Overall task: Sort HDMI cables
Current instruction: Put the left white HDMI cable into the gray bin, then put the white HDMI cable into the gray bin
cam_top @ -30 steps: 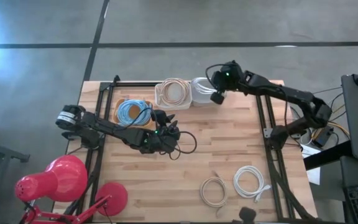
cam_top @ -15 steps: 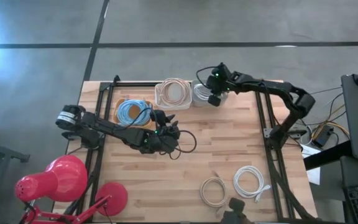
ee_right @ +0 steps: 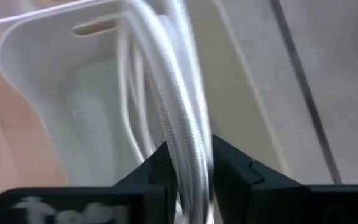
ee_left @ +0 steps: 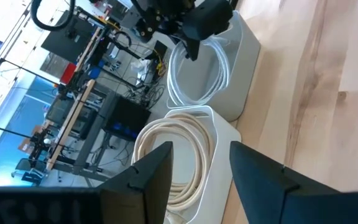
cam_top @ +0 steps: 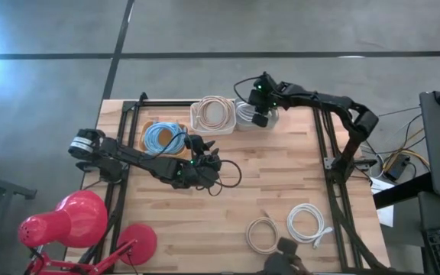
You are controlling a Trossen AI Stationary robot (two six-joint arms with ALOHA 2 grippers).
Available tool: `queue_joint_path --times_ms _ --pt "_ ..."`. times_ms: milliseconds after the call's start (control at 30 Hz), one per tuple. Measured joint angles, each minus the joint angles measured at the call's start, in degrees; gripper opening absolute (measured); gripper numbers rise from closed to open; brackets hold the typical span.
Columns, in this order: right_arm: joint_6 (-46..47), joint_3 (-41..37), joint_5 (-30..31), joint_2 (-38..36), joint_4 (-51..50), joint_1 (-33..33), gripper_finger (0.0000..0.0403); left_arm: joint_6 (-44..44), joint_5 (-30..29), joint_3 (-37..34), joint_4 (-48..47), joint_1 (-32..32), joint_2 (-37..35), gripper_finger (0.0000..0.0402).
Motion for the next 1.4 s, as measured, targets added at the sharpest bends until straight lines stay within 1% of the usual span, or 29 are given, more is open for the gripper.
queue_joint_path --times_ms 67,233,300,467,567,767,833,933,1033,1167,1333,1400 --pt "0.02 0.69 2.42 -0.34 -0.39 -0.01 0.0094 0.00 0.00 0.00 -0.02 0.00 0.00 0.0177" --pt "-1.29 3.13 15.00 -0.82 -0.45 0.03 0.0116 -0.09 0.00 0.00 -0.06 0.00 0.00 0.0177" --pt "-1.41 4.28 16.98 -0.82 -0.73 -0.06 0.0121 -0.10 0.00 0.00 -0.07 0.00 0.00 0.0177" --pt "-1.00 6.90 17.12 -0.86 -4.64 0.20 0.0128 -0.22 0.00 0.00 -0.20 0.00 0.00 0.0177" --pt "2.29 8.20 17.11 -0.86 -8.15 0.54 0.0126 -0.24 0.00 0.00 -0.33 0.00 0.00 0.0177" --pt "9.34 10.13 17.14 -1.64 -20.93 3.89 0.0111 -1.35 0.00 0.00 -0.38 0.00 0.00 0.0177" --pt "12.58 10.13 16.62 -2.51 -25.75 6.13 0.0106 -2.16 0.00 0.00 -0.67 0.00 0.00 0.0177" --pt "15.57 9.95 13.77 -4.17 -34.03 10.42 0.0099 -4.40 0.01 0.00 -2.48 0.00 0.00 0.0177" --pt "18.55 9.26 13.22 -6.65 -38.94 16.01 0.0096 -6.63 0.09 0.00 -4.61 0.00 0.00 0.0177" --pt "22.24 6.94 13.05 -11.31 -40.35 23.20 0.0100 -9.14 0.09 0.00 -6.64 -0.07 0.00 0.0177" --pt "25.94 1.14 12.83 -18.36 -40.45 31.16 0.0116 -9.88 1.10 0.00 -6.67 -0.11 0.00 0.0177" --pt "29.53 -1.52 10.63 -21.24 -40.49 33.84 0.0124 -9.88 1.72 0.00 -6.71 -0.11 0.00 0.0177"
